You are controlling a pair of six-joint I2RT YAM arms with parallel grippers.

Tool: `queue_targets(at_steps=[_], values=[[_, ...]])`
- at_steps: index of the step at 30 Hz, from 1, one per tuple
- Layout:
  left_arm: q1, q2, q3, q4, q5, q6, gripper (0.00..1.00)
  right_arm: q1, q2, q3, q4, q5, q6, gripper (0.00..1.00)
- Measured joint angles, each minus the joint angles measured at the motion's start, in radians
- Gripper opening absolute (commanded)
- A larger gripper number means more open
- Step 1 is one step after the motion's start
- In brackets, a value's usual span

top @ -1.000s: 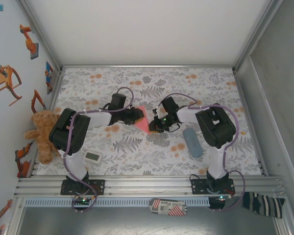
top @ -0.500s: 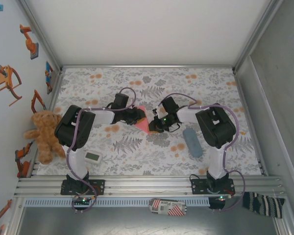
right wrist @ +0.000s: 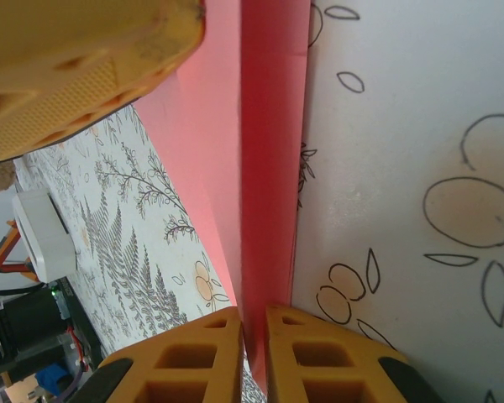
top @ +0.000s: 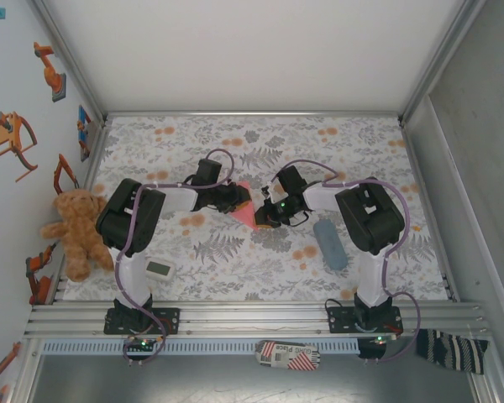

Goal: Fold a paper plane with a square sheet of paper (pick it up from the middle)
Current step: Fourth fold the wing at the center of the table.

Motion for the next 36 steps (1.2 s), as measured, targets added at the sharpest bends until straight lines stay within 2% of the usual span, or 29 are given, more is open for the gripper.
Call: queue_targets(at_steps=[29, 32, 34, 36], values=[[0.000, 0.032, 0.017, -0.015, -0.002, 0.001, 0.26, -0.001, -0.001, -0.003, 0.005, -0.004, 0.000, 0.15], [0.000, 0.032, 0.022, -0.030, -0.006, 0.005, 0.26, -0.001, -0.009, -0.009, 0.008, -0.002, 0.001, 0.19], [0.000, 0.032, 0.025, -0.038, -0.011, 0.008, 0.26, -0.003, -0.027, -0.023, 0.008, 0.008, 0.002, 0.27], [-0.001, 0.032, 0.026, -0.040, -0.013, 0.009, 0.26, -0.010, -0.060, -0.046, 0.005, 0.019, 0.006, 0.30]])
